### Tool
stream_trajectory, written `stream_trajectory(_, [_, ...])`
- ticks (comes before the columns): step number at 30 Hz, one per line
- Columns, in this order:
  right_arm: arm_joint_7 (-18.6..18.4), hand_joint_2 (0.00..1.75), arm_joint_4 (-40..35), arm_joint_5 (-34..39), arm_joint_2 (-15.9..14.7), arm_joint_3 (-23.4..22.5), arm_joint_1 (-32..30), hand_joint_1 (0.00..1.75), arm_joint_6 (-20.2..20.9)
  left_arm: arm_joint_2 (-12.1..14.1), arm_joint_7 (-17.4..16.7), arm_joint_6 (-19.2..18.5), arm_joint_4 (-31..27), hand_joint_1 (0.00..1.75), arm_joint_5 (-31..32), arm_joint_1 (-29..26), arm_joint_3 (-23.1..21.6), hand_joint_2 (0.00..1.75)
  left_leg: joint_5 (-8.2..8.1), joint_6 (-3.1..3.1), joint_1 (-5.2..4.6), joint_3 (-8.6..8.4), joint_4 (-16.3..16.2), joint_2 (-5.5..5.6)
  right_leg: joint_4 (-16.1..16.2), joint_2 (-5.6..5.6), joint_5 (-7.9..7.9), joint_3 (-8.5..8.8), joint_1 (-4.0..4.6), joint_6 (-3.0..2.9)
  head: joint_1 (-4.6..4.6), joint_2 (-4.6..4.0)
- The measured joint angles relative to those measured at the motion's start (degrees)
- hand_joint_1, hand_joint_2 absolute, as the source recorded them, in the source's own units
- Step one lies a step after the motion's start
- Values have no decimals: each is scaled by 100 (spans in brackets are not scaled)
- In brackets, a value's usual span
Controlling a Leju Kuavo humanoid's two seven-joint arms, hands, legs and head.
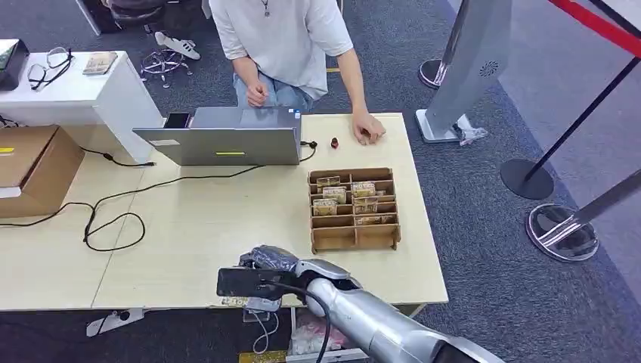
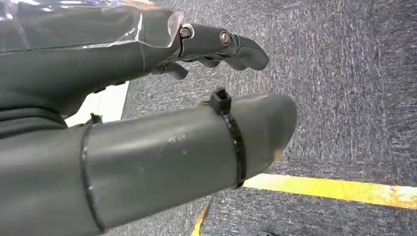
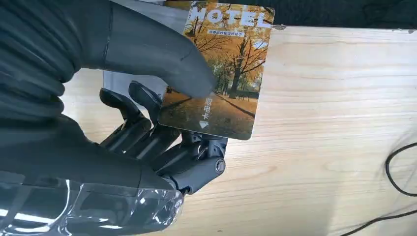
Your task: Pass the card to the sensor for recognition and then transmit it.
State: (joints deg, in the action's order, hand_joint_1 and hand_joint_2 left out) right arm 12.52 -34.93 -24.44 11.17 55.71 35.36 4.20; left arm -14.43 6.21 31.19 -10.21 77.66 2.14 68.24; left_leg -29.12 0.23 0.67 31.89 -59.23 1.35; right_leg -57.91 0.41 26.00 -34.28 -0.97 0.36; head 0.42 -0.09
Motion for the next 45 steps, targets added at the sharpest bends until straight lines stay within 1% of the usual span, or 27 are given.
stream_trajectory(7, [-54, 175, 79, -89, 22, 35, 32, 175, -78, 2, 2, 0, 26, 0, 43, 0, -55, 0, 0, 0, 0, 0, 0, 0, 0, 0, 0, 0, 0, 0, 0, 0])
stream_trajectory(16, [-377, 175, 140, -592, 96, 247, 33, 175, -496, -2, 39, -37, 68, 0, 391, 8, -293, 0, 0, 0, 0, 0, 0, 0, 0, 0, 0, 0, 0, 0, 0, 0])
stream_trajectory(23, [-638, 175, 218, -1027, 136, 391, 41, 175, -848, 9, 70, -179, 92, 0, 682, 11, -533, 0, 0, 0, 0, 0, 0, -1, 0, 0, 0, 0, 0, 0, -2, 0])
stream_trajectory(31, [-732, 175, 299, -1226, 138, 431, 48, 175, -1027, 28, 79, -256, 94, 0, 830, 10, -708, 0, 0, 0, 0, -1, 0, -1, 0, 0, 0, 0, 0, 0, -2, 0])
stream_trajectory(38, [-774, 175, 363, -1419, 138, 431, 49, 175, -1158, 28, 72, -258, 94, 0, 883, 6, -730, 0, 0, 0, 0, -1, 0, -1, 0, 0, 0, 0, 0, 0, 0, 0])
stream_trajectory(45, [-935, 175, 372, -1774, 136, 431, 49, 175, -1396, 26, 61, -249, 94, 0, 922, -3, -815, 0, 0, 0, 0, -1, 0, -1, 0, 0, 0, 0, 0, 0, 0, 0])
